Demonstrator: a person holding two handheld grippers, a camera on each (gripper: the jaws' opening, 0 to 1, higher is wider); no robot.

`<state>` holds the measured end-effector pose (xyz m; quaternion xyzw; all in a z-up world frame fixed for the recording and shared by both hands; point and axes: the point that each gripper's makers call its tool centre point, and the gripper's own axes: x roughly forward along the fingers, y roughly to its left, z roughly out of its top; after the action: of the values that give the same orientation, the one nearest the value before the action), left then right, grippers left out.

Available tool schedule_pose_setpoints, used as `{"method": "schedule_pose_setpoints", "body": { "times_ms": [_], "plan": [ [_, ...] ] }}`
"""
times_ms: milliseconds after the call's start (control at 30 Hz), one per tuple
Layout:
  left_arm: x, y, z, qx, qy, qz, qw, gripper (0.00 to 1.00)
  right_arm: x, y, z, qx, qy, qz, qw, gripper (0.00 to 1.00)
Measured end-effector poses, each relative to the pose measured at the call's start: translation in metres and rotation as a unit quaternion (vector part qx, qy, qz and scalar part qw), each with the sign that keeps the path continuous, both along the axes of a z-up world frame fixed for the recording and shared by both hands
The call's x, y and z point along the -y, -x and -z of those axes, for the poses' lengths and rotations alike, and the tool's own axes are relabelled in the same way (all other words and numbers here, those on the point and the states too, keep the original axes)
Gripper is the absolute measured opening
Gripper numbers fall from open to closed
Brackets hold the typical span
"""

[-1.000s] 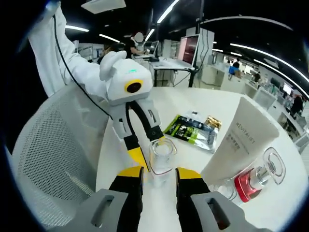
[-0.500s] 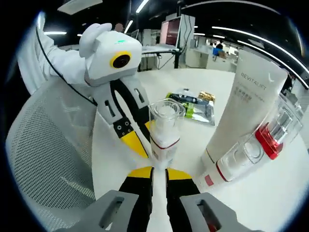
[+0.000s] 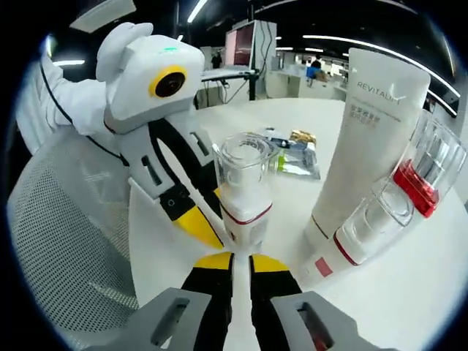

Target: Arrange the skincare products in the storage area until every visible bottle or jar stands upright without overlapping.

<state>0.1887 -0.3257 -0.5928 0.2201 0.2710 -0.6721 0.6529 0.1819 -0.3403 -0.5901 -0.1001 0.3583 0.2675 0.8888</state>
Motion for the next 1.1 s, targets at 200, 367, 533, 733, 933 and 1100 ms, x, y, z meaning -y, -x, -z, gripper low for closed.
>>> {"method": "schedule_pose_setpoints", "body": {
  "times_ms": [200,367,533,733,933,1100],
  "plan": [
    [0.006,-0.008,0.0,0.001,0.001,-0.017,0.9999,0.08,0.007,-0.004,-0.001,0.003,-0.002,0.02,0.9998,0.0],
    [0.012,-0.008,0.002,-0.003,0.001,-0.022,0.9997,0.09,0.008,-0.003,0.0,0.0,-0.007,0.028,0.9996,0.0],
    [0.016,-0.01,0.003,-0.006,0.0,-0.034,0.9994,0.09,0.01,-0.003,0.003,-0.002,-0.004,0.031,0.9995,0.0],
    [0.022,-0.013,0.003,-0.008,0.002,-0.046,0.9989,0.09,0.02,-0.003,0.004,-0.005,-0.003,0.047,0.9989,0.0],
    [0.031,-0.015,0.003,-0.006,0.003,-0.044,0.999,0.08,0.029,0.001,0.008,-0.013,0.006,0.061,0.998,0.0],
    [0.037,-0.017,0.002,-0.004,0.002,-0.037,0.9993,0.08,0.043,0.002,0.013,-0.019,0.034,0.074,0.9965,0.0]
  ]
}}
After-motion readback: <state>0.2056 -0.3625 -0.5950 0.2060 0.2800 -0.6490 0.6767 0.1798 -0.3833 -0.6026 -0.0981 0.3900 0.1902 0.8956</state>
